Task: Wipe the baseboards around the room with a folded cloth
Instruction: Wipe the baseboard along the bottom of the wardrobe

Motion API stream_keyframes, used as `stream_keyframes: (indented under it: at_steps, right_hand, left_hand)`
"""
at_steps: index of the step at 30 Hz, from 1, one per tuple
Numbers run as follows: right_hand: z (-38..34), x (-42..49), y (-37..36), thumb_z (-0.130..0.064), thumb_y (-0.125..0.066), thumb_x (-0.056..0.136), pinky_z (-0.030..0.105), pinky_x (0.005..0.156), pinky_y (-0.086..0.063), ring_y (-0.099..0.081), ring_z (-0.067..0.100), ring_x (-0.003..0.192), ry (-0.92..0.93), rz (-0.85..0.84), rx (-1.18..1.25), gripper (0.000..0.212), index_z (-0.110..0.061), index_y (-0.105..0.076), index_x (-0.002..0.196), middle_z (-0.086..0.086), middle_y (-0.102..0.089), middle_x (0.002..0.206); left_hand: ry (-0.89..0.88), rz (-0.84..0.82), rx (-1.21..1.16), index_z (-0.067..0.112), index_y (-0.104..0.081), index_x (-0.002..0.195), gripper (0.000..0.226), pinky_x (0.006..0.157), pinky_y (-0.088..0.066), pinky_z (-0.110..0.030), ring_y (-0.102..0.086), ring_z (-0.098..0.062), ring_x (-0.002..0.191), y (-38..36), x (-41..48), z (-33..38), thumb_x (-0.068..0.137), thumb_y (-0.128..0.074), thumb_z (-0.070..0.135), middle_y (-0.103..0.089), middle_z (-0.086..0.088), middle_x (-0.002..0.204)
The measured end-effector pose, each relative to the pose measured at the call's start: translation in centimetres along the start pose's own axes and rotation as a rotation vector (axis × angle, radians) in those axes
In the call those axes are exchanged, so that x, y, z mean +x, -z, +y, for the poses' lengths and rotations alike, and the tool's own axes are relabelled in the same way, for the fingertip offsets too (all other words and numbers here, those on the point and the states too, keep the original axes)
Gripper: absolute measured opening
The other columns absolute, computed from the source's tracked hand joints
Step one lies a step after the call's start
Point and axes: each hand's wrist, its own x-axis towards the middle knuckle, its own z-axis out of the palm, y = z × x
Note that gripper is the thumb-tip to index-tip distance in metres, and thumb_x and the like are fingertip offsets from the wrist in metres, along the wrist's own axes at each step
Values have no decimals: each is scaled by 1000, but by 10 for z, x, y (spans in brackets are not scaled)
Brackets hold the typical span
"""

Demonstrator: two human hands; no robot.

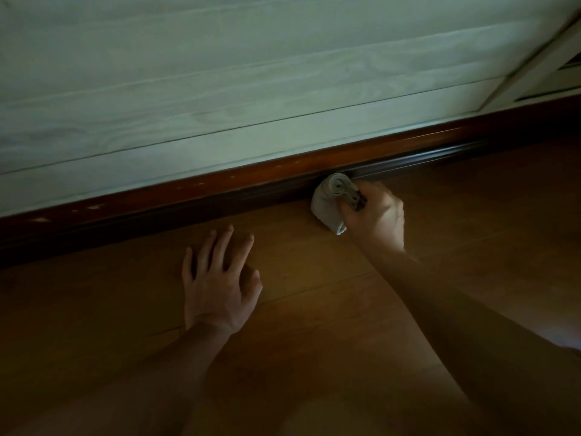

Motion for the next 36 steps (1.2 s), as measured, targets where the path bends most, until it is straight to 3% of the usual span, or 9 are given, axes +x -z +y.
stream_keyframes:
  at_steps: [3,7,13,17,24,36]
  right_hand:
    - [7,6,2,-20,-72,82,29,62,-45,-64,27,76,69,-7,-14,14,-9,-72,90,8,-69,87]
    - [14,3,9,-23,-70,83,34,64,-49,-64,31,77,-36,56,7,14,-10,-71,90,8,-68,86]
    - [7,10,8,-25,-68,85,44,73,-54,-64,35,88,77,-85,13,22,-10,-71,101,11,-68,99]
    - [43,23,32,-25,-68,86,41,77,-50,-64,36,94,-52,-20,-37,22,-12,-71,103,11,-69,104]
    - [97,45,66,-28,-64,89,30,71,-37,-64,34,94,-260,85,-80,20,-17,-72,102,9,-69,101]
    - [100,45,68,-29,-66,89,29,69,-35,-64,29,88,-192,75,-68,18,-15,-72,98,7,-69,96]
  left_hand:
    - [8,-4,-2,40,-37,152,62,120,-15,-59,-20,-28,152,-1,1,0,94,-30,59,-26,-1,165]
    - [33,5,8,37,-41,151,61,121,-14,-58,-19,-27,152,0,0,3,95,-28,58,-26,-1,165]
    - [77,43,-55,31,-48,148,61,121,-18,-59,-25,-28,150,0,16,64,97,-26,57,-35,-3,161]
    - [130,45,-23,37,-35,153,63,123,-12,-56,-17,-26,153,-8,20,78,96,-23,59,-26,-3,165]
    - [133,82,-22,36,-37,152,62,121,-16,-58,-20,-29,152,-10,20,81,95,-26,55,-29,-5,164]
    - [145,76,-2,38,-36,153,63,121,-17,-58,-21,-29,152,-10,21,80,93,-28,55,-28,-6,163]
